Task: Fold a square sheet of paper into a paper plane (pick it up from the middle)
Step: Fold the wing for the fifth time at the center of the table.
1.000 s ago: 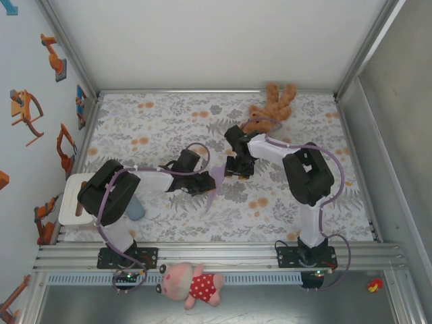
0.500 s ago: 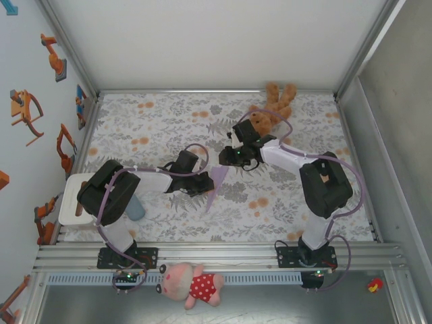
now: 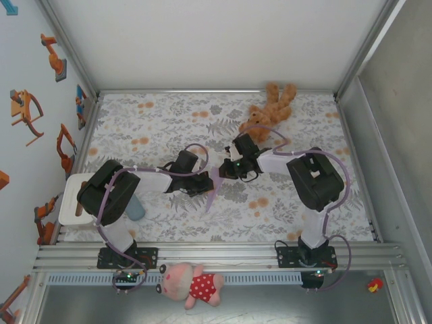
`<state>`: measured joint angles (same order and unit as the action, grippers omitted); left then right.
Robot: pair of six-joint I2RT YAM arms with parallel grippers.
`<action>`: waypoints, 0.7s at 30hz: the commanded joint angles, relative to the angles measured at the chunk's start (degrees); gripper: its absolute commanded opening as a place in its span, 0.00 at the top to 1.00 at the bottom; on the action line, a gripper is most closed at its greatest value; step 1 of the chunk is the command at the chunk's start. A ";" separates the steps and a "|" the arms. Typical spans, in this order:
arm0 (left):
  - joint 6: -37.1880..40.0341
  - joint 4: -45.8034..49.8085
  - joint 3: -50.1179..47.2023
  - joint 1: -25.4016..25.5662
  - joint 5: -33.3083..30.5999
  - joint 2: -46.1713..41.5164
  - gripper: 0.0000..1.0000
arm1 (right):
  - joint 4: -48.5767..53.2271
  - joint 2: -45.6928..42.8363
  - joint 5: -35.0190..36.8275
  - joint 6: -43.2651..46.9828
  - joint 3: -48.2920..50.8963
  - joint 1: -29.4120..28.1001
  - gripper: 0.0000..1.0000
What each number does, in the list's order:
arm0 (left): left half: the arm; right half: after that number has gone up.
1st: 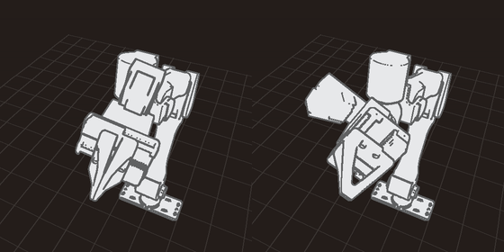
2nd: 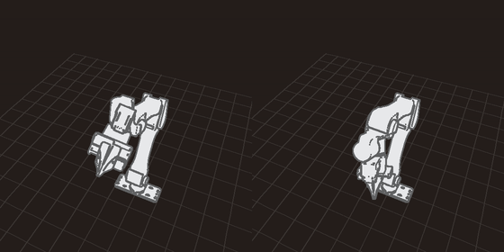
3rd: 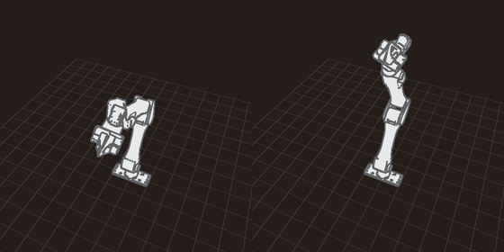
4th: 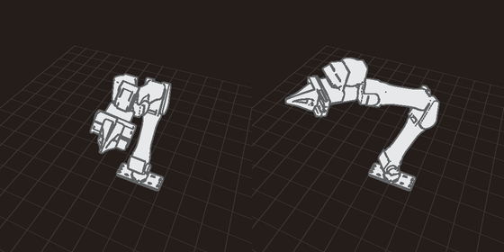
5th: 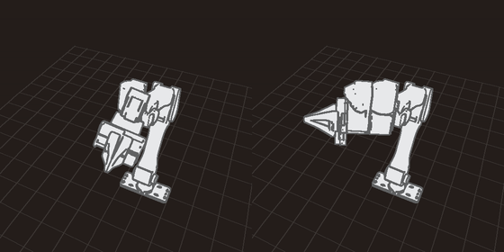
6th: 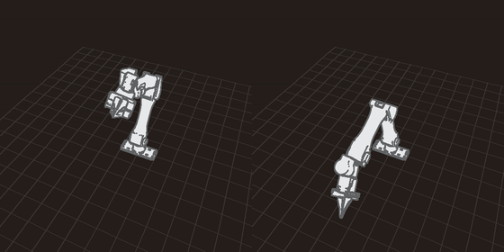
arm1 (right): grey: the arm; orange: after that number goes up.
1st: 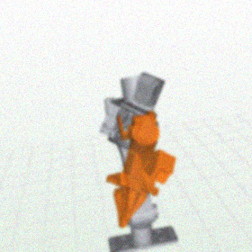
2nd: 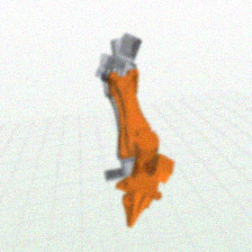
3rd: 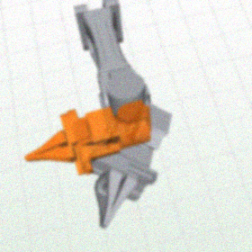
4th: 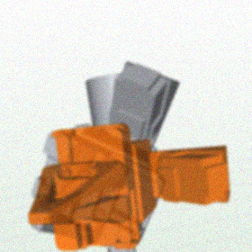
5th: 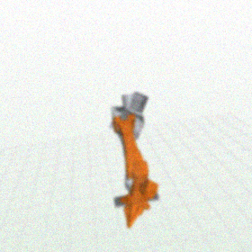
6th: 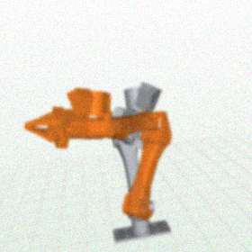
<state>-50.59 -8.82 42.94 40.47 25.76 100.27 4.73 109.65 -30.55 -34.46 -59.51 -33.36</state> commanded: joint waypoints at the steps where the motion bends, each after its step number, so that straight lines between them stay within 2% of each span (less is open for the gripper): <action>1: 0.67 3.41 -0.90 -0.43 -1.70 0.20 0.98 | -1.07 1.85 -1.55 -0.23 -1.59 -0.21 0.93; 8: 1.76 4.58 0.62 -0.39 -0.83 -1.72 0.97 | 3.28 4.11 1.98 -0.10 -2.76 -0.21 0.94; 15: 2.35 1.49 2.52 0.06 2.28 -6.41 0.91 | 6.20 5.40 4.79 -0.55 -2.73 -0.34 0.95; 21: 1.90 -1.01 3.73 1.24 4.02 -2.38 0.93 | 5.53 5.82 4.62 -1.55 -2.28 -0.52 0.96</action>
<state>-49.67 -8.75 45.54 41.19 27.81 96.03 6.35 112.27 -30.85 -35.11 -62.63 -33.52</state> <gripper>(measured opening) 0.074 0.050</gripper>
